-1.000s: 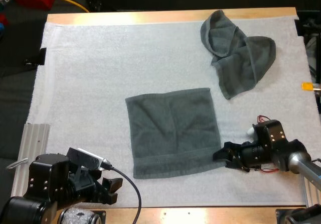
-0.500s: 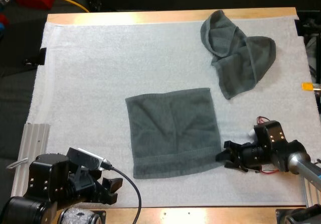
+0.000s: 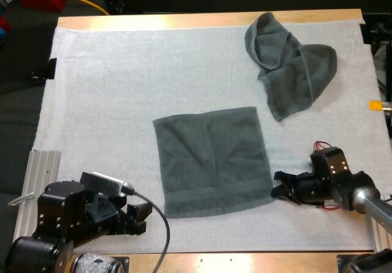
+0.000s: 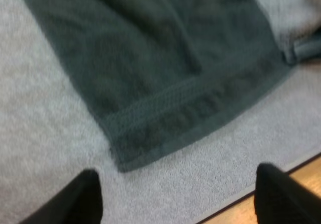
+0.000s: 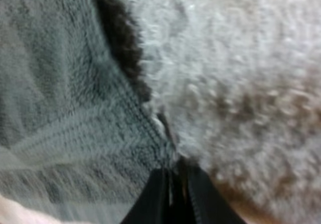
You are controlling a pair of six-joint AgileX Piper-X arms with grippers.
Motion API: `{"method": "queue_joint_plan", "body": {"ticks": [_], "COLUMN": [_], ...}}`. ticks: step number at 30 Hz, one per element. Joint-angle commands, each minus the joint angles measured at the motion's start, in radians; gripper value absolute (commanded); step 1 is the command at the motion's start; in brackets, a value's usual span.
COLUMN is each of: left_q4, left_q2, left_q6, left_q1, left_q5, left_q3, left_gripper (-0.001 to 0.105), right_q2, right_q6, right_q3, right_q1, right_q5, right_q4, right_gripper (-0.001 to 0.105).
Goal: Pick towel from pile, fold and stack
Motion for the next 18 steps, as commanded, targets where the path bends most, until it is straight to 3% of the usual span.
{"method": "queue_joint_plan", "body": {"ticks": [1, 4, 8, 15, 18], "left_q4": [-0.034, -0.075, -0.148, -0.234, -0.345], "left_q2": [0.004, 0.029, 0.093, 0.191, 0.345], "left_q6": [-0.034, -0.068, -0.078, -0.080, -0.080], "left_q1": [-0.004, -0.004, -0.004, -0.004, -0.004], "left_q5": [0.007, 0.027, 0.123, 0.142, 0.213], "left_q3": [0.020, 0.084, 0.174, 0.253, 0.278], "left_gripper": [0.062, 0.062, 0.062, 0.062, 0.062], "right_q2": [-0.017, -0.050, -0.086, -0.089, -0.089], "right_q6": [-0.027, -0.039, -0.039, -0.039, -0.039], "right_q3": [0.003, 0.003, 0.003, 0.003, 0.003], "right_q1": [0.001, 0.001, 0.001, 0.001, 0.001], "right_q5": [0.016, 0.043, 0.050, 0.050, 0.050], "right_q4": [0.023, 0.053, 0.061, 0.061, 0.061], "right_gripper": [0.001, 0.001, 0.001, 0.001, 0.001]}}
